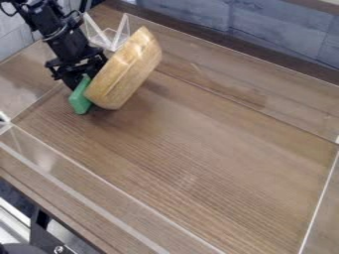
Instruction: Put green stick into wooden bowl
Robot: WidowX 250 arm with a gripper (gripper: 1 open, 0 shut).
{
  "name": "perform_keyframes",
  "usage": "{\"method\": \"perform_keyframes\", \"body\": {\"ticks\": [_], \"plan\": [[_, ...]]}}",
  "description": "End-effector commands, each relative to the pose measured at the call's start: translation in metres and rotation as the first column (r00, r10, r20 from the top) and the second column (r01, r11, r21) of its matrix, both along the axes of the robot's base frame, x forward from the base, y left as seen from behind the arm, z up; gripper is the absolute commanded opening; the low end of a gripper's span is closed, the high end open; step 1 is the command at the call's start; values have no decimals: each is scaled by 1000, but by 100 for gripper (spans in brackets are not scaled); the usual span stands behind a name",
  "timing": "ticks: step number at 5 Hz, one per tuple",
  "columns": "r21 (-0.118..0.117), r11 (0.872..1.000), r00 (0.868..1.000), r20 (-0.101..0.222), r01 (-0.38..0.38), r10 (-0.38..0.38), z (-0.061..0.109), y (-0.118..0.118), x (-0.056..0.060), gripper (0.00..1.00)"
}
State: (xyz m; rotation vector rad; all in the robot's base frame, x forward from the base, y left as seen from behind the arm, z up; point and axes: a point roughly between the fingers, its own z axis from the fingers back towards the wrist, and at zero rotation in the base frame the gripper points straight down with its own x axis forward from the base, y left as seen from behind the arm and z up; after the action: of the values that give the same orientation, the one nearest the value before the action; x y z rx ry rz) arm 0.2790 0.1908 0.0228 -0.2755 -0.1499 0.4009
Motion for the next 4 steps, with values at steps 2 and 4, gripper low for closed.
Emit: {"method": "perform_keyframes", "body": {"ticks": [2, 4], "plan": [[4, 999, 999, 8, -39, 39, 8, 7, -7, 0], [-22, 997, 997, 8, -76, 76, 35, -7, -5, 0]]}}
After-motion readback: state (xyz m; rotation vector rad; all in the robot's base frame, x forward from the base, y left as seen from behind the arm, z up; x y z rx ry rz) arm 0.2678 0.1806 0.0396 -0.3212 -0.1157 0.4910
